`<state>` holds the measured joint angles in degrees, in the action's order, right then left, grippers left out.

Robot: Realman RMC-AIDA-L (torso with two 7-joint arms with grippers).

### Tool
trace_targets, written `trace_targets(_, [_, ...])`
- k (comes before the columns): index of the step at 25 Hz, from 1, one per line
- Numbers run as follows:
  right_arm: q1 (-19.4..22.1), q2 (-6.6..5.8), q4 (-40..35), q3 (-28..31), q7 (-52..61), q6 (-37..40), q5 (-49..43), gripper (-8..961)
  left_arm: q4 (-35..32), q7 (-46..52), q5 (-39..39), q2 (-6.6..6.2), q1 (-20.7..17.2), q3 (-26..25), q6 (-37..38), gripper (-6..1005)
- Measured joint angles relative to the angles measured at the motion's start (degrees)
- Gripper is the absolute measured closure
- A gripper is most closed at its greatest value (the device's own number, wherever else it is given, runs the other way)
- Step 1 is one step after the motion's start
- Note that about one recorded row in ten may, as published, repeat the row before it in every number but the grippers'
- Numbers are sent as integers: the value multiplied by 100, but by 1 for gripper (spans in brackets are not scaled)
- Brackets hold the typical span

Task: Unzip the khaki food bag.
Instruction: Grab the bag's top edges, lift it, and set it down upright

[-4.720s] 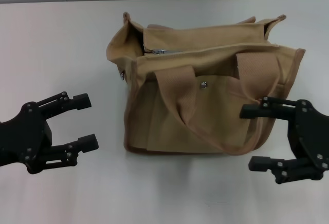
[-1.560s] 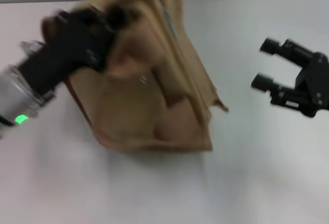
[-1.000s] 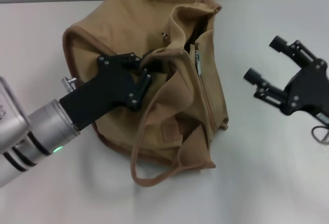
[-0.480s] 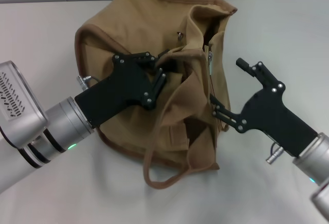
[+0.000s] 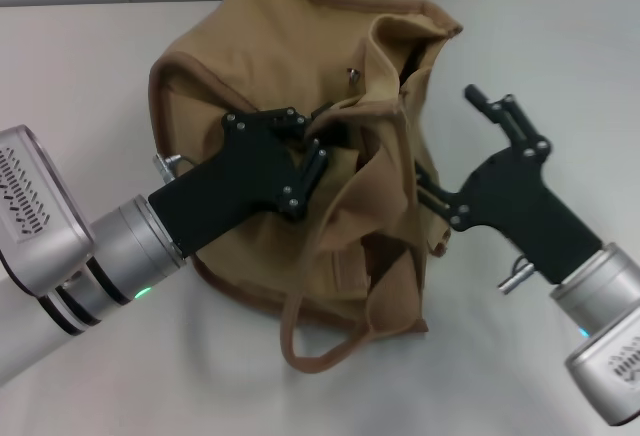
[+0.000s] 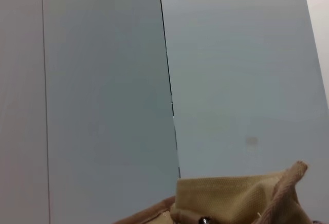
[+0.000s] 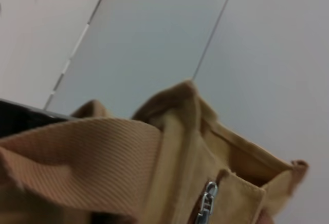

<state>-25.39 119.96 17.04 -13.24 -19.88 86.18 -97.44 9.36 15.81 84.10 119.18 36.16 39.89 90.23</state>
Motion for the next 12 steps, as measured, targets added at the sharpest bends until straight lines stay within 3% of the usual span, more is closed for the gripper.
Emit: trace_targets(12, [-39, 1, 302, 46, -14, -153, -264, 109, -20, -15, 84, 0, -8, -20, 106, 940])
